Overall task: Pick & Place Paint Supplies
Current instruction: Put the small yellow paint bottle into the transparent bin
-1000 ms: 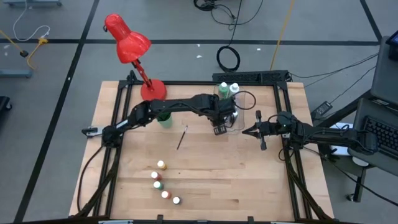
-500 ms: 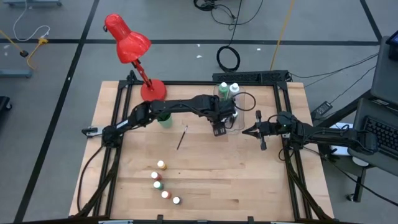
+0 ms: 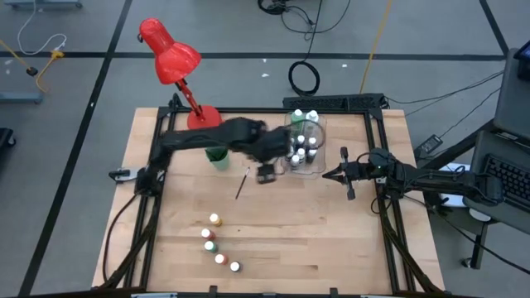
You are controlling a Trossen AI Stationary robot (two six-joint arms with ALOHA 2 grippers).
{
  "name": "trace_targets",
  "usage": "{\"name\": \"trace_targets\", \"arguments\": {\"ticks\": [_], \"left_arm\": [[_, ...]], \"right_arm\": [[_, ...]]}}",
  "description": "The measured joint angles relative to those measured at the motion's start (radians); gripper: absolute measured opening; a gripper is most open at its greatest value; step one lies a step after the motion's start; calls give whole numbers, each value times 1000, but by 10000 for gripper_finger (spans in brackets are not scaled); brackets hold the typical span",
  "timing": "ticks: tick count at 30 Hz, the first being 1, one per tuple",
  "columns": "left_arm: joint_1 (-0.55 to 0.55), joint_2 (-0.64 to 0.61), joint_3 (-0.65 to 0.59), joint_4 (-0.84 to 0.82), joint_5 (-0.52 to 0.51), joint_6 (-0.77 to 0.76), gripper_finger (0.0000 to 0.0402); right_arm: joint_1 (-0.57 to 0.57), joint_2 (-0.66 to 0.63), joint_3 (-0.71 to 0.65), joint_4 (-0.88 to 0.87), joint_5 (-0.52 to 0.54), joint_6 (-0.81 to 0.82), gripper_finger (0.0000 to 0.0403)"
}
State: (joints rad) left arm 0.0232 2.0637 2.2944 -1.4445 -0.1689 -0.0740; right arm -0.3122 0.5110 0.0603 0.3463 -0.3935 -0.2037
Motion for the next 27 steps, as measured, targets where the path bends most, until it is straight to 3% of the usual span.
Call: {"name": "trace_targets", "arguments": {"ticks": [3,8,11,14,17,21,27], "left_arm": [[-79,-100,0,-126,-51,-79,265],[-272,-285,-104,-92,-103,-184,241],[-415,-390,-250,-76,-189,-267,229],[-548,-497,-452,21,-335,-384,220],[-661,-595,-668,135,-411,-527,213],[-724,-654,-904,322,-406,-728,212],[-688,-626,-1058,396,-205,-793,224]], "right_arm": [[0,0,0,-2,0,4,4],[0,1,0,-9,0,8,4],[0,1,0,-9,0,8,4],[0,2,0,-9,0,11,4],[0,2,0,-9,1,12,4],[0,2,0,-8,2,38,4],[0,3,0,-8,4,74,4]]}}
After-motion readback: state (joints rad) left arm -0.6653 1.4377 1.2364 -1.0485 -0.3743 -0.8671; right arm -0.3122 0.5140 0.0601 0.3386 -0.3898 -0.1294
